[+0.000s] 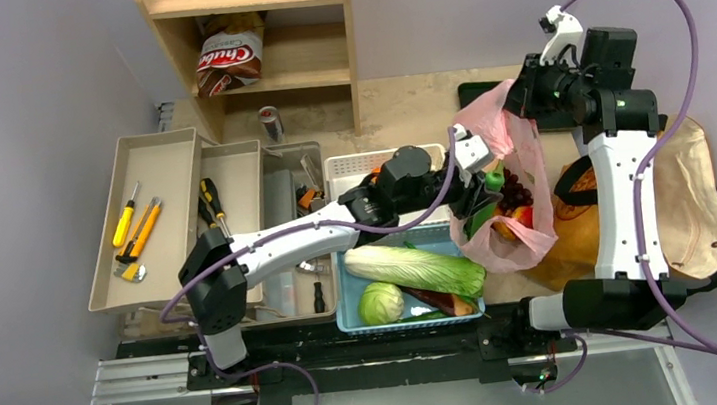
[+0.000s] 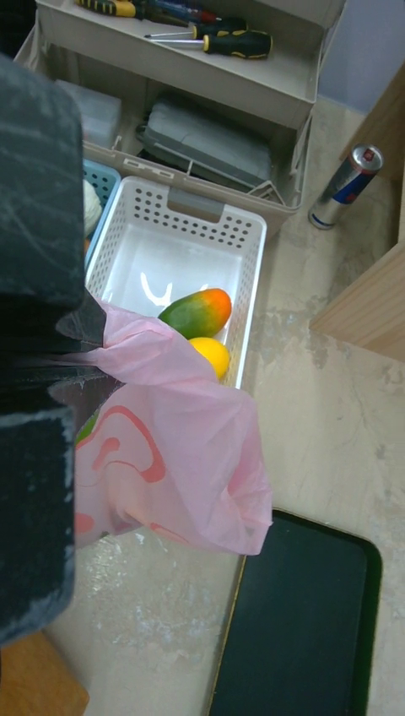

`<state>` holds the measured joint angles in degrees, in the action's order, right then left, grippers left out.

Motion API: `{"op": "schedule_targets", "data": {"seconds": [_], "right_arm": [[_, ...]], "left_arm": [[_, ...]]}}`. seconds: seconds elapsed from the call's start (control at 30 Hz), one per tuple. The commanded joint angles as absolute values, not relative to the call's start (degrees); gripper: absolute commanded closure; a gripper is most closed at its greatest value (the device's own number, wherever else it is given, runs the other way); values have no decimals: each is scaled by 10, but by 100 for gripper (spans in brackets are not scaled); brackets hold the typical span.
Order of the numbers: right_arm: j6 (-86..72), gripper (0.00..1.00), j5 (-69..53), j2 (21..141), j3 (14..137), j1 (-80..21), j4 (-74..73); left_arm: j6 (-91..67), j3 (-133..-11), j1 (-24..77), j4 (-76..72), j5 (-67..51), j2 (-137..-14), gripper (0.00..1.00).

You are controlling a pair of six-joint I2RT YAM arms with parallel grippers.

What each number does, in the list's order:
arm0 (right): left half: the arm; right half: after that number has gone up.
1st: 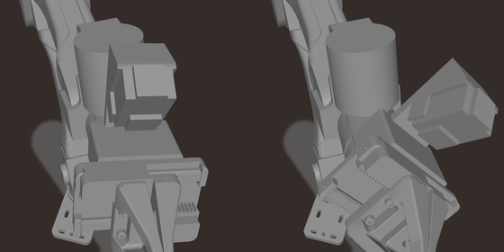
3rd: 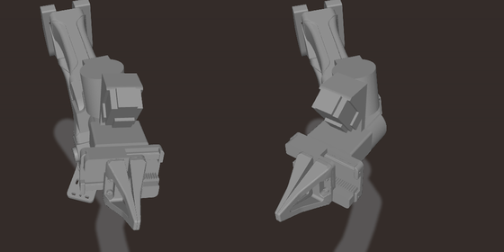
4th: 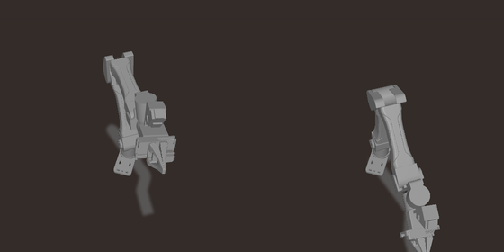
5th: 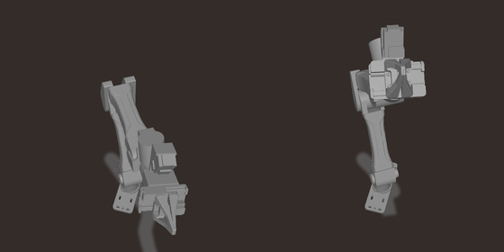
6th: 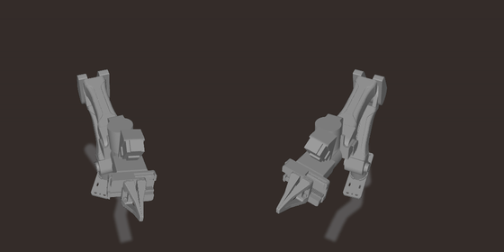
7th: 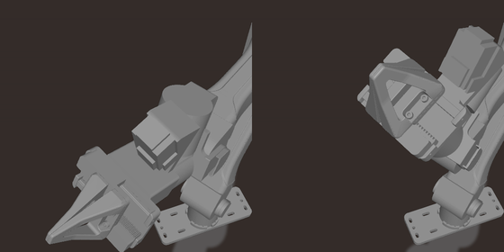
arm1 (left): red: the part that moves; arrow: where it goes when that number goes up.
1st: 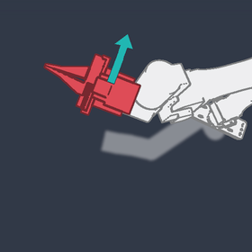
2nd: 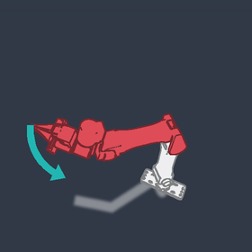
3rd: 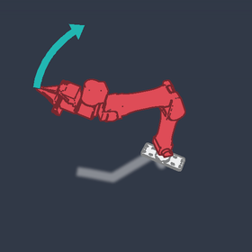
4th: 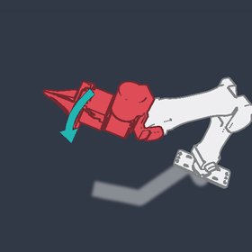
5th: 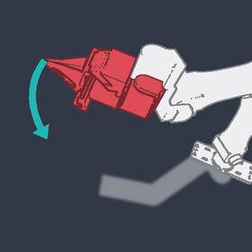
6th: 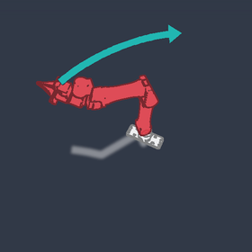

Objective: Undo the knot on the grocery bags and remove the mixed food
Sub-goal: Pick up the fake vegetable from the takeout bag.

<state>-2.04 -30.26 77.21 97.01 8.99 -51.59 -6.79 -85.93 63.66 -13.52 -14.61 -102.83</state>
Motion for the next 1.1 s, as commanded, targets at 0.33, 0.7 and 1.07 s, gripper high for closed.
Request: {"op": "schedule_targets", "data": {"seconds": [0.33, 0.7, 1.07], "right_arm": [[-23, 100, -331, 756, 987, 90, -451], [-9, 100, -341, 744, 989, 89, -451], [-11, 100, -347, 736, 972, 90, -456]], "left_arm": [[-108, -928, 602, -39, -138, -1092, 100], [-232, -916, 572, -13, -113, -1089, 100], [-318, -924, 546, -42, -116, -1099, 100]]}}
